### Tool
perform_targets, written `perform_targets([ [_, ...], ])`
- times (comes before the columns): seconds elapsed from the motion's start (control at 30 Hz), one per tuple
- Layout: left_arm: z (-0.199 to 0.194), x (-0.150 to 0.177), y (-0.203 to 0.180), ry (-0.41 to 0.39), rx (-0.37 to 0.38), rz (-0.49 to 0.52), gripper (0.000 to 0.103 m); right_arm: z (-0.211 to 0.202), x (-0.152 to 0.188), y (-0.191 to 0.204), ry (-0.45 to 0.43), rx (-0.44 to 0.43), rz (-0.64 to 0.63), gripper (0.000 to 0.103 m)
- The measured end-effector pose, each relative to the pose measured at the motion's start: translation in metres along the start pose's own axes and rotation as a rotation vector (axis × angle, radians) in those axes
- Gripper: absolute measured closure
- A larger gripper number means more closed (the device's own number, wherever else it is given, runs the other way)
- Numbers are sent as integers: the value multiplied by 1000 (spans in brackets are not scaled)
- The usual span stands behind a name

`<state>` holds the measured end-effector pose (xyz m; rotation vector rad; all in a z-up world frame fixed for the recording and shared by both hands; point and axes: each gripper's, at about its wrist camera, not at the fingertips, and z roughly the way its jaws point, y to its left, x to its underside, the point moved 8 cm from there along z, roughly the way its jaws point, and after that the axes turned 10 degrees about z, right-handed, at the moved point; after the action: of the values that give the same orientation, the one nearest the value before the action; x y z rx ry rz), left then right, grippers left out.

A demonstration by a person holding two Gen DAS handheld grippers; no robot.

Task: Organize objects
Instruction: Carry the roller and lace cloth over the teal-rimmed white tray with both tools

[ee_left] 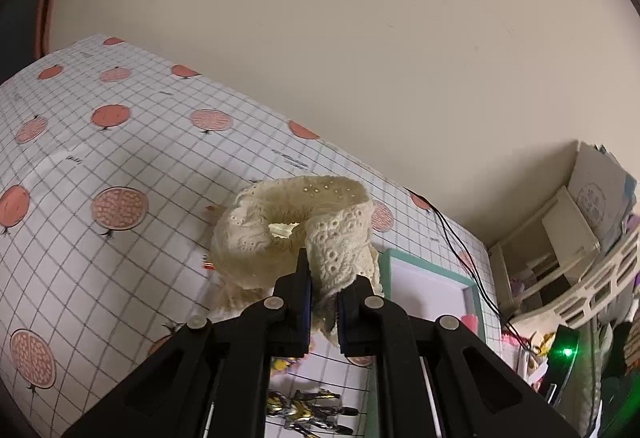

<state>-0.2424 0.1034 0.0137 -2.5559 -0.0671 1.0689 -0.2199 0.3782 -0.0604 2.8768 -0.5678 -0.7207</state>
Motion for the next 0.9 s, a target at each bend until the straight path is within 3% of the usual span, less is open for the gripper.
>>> perform_targets([
  [0.3, 27, 17, -73, 49, 99, 137, 93, 6, -4, -11, -18, 9, 9, 74],
  [0.53, 55, 37, -119, 94, 128, 252, 93, 11, -9, -24, -29, 25, 20, 74],
  [0.9, 113, 69, -145, 221, 117, 302, 93, 24, -14, -40, -22, 69, 21, 74],
])
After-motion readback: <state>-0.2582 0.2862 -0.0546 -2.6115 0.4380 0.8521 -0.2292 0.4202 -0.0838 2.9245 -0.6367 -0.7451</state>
